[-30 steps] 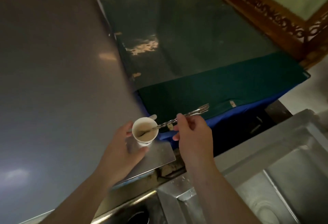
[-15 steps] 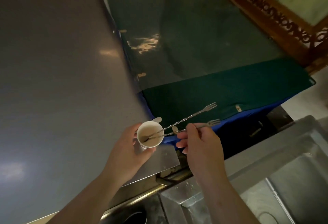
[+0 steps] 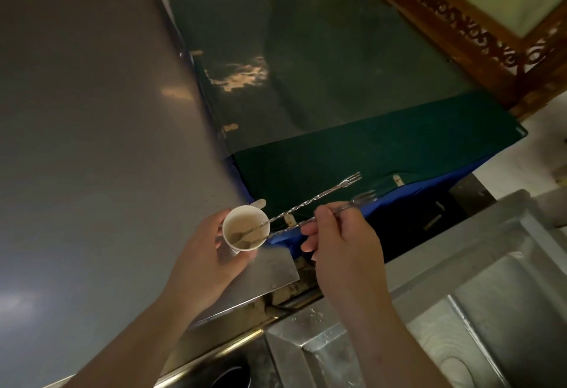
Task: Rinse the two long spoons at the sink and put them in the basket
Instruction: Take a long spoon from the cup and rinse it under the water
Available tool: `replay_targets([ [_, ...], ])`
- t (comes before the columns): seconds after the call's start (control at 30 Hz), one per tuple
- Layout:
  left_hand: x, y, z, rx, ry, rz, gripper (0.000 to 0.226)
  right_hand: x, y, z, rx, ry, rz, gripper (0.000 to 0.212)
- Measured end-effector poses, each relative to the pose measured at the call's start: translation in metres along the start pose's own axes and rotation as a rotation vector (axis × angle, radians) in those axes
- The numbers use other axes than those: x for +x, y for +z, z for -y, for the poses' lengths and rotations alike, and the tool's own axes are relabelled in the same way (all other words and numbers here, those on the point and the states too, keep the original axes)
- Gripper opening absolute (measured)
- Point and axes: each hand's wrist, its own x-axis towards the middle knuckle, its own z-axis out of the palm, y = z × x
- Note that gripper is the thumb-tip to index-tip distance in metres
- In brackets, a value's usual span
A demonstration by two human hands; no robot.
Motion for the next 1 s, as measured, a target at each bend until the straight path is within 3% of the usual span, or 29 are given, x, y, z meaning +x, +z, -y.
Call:
replay_targets([
  [0.17,-0.002,-0.001,-0.002,0.008,-0.014,0.022,0.062,-0.001,-0.013,-0.003,0.199,0.111,-0.042,0.02],
  [0.33,-0.019,-0.004,-0.013,0.103,-0.088,-0.13,0.103,-0.01,-0.04,-0.007,0.539,0.177,-0.108,0.022],
  [0.4,-0.029,-0.004,-0.027,0.096,-0.028,-0.206,0.098,-0.016,-0.056,-0.01,0.669,0.196,-0.129,0.023],
  [0.47,-0.036,0.001,-0.043,0.075,0.086,-0.219,0.075,-0.021,-0.072,-0.013,0.802,0.215,-0.161,0.022],
  [0.63,-0.044,0.04,-0.101,0.021,0.259,-0.098,0.052,-0.036,-0.123,-0.031,1.011,0.261,-0.299,0.022],
  [1.0,-0.071,0.206,-0.199,0.055,0.531,0.371,0.055,-0.1,-0.273,-0.141,1.205,0.269,-0.779,0.029],
])
